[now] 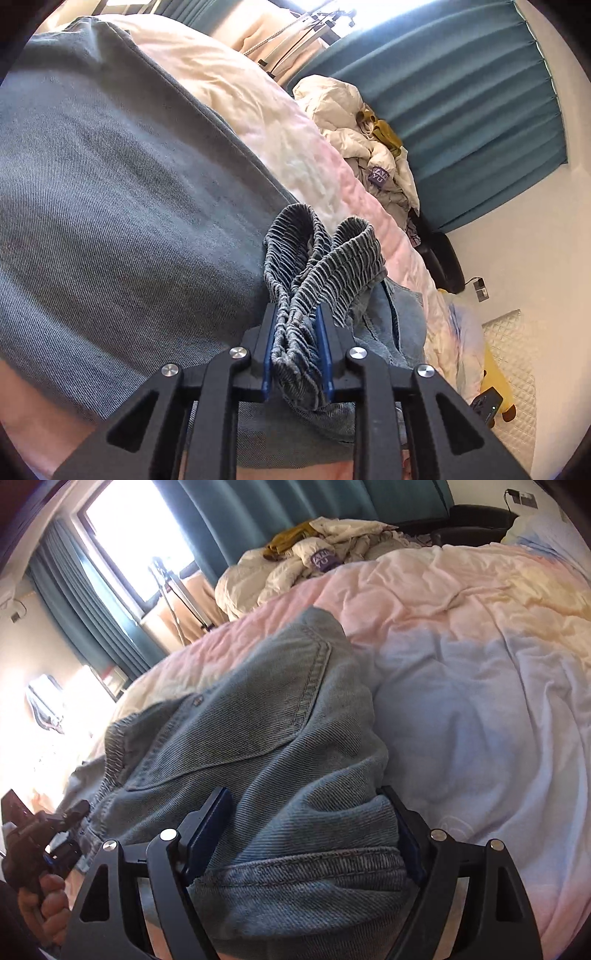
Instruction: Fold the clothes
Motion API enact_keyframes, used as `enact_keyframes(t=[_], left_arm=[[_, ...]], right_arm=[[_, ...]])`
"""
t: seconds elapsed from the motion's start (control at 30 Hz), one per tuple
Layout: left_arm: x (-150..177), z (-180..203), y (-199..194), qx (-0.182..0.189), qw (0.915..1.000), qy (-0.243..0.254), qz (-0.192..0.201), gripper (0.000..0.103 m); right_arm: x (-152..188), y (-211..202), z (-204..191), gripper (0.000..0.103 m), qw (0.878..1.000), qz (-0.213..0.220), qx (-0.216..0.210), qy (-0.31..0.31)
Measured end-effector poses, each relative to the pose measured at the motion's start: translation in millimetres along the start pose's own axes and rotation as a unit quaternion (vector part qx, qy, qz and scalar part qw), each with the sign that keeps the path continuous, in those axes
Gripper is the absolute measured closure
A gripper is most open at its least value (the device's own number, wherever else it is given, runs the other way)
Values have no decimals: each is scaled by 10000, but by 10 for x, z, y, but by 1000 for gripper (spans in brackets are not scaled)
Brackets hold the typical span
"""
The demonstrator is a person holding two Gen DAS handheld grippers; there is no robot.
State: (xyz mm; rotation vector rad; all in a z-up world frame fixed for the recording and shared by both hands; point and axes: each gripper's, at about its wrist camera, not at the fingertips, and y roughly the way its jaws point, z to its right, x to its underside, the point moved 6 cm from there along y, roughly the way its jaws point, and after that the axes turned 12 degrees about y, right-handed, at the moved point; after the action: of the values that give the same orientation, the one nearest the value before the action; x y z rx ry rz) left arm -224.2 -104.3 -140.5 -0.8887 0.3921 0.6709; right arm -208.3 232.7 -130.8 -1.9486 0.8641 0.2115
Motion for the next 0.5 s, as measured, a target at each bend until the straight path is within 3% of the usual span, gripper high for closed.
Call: enact_keyframes(t=[0.13,0.27,0.37,0.5], left_arm=[[-7,5,-131,-143,9999,93,-10,74],[-47,-81,-405,-230,9996,-43,134,51],[-113,-208,-715,-365,9984,-243,352,43],[-134,-499,-1144,-510,9937,-836,548,41]], right_arm=[[17,12,37,22,10000,-47,13,15],[17,-73,66,22,9999,-57,-86,118],[30,-138,66,22,9999,-56,-111,109],[41,-271,37,22,9999,-11,-119,12]])
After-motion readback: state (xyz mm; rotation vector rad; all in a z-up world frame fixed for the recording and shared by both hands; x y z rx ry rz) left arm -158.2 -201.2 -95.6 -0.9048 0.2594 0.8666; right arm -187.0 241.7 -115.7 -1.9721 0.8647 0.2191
